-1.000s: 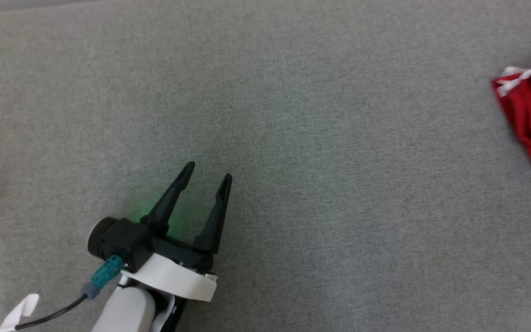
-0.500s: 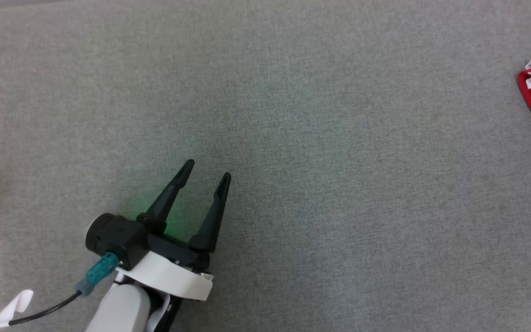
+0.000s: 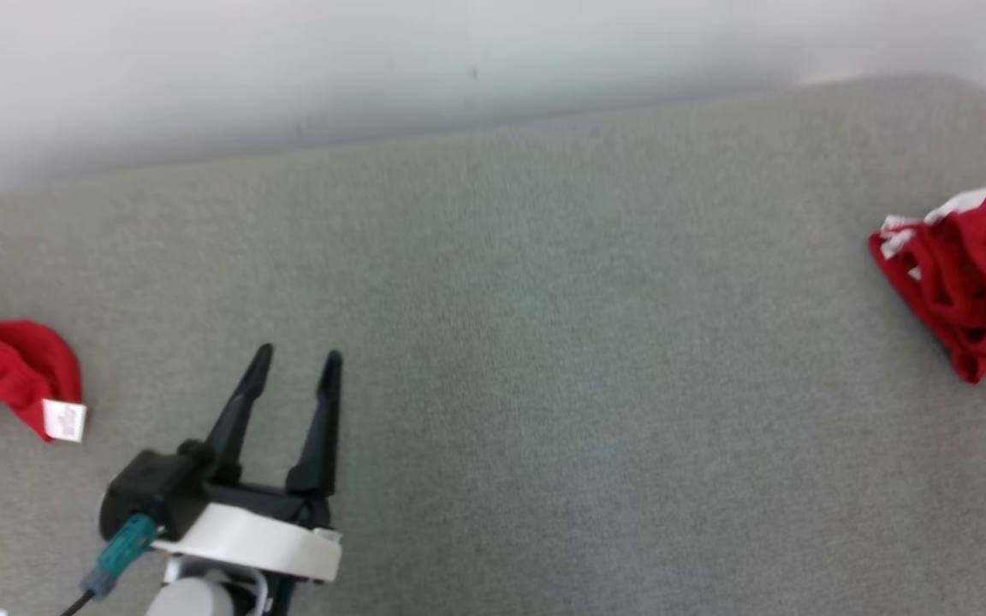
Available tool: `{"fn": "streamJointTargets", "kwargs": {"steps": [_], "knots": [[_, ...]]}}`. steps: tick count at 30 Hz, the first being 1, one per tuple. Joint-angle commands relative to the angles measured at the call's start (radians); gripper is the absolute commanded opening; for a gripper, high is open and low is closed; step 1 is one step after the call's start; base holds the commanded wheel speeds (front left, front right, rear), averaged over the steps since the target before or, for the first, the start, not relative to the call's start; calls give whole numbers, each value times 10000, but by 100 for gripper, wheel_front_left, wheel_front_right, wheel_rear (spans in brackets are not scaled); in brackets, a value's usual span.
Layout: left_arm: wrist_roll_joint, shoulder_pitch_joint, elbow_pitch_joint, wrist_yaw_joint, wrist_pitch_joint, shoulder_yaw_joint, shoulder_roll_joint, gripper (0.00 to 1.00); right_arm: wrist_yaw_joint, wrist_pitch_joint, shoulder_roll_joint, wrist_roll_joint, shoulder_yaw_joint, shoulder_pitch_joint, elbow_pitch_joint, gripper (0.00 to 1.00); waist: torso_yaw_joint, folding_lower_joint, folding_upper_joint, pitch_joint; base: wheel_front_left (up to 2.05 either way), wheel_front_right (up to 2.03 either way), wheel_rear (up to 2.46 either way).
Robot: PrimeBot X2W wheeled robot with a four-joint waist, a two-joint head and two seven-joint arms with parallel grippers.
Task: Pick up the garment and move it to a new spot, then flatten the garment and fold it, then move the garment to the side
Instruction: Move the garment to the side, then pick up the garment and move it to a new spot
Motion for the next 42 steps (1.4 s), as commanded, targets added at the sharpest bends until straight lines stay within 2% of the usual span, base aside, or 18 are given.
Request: {"fn": "streamJointTargets", "kwargs": {"steps": [1,4,8,10,14,19,20,25,29,33,42], "knots": [[89,319,-23,28,1,275,-33,100,-23,-67,59,170,-52,462,-487,100,200,0,0,-1039,0,0,0],[160,629,-43,39,1,680,-133,100,-23,-80,-8,534,-427,1100,-1622,100,368,0,0,-1560,0,0,0],[233,883,-52,35,1,1066,-242,100,-23,-78,-276,703,-1522,2604,-3700,100,590,0,0,-2023,0,0,0],[276,1014,-55,34,1,1221,-314,100,-22,-82,-98,669,-2119,3581,-4646,100,648,0,0,-2211,0,0,0],[346,1368,-122,114,1,1563,-419,100,-23,-85,425,316,-3109,5433,-6183,100,640,0,0,-2418,0,0,0],[306,1840,-127,115,1,1870,-485,100,-23,-85,1586,-721,-4265,7614,-7971,100,624,0,0,-2472,0,0,0],[306,1840,-127,115,1,1870,-485,100,-23,-85,1586,-721,-4265,7614,-7971,100,624,0,0,-2472,0,0,0],[348,2291,-178,119,1,2113,-531,100,-23,-85,2679,-1531,-4979,9401,-9589,100,581,0,0,-2513,0,0,0],[468,2645,-176,134,1,2196,-539,100,-23,-86,3311,-1843,-5283,10377,-10469,100,582,0,0,-2535,0,0,0],[293,2808,-136,168,2,2144,-553,100,-23,-84,3826,-2142,-5472,11054,-10823,100,641,0,0,-2558,0,0,0],[76,2644,41,323,2,1887,-556,100,-23,-85,4164,-2390,-5281,11130,-10857,100,701,0,0,-2572,0,0,0]]}}
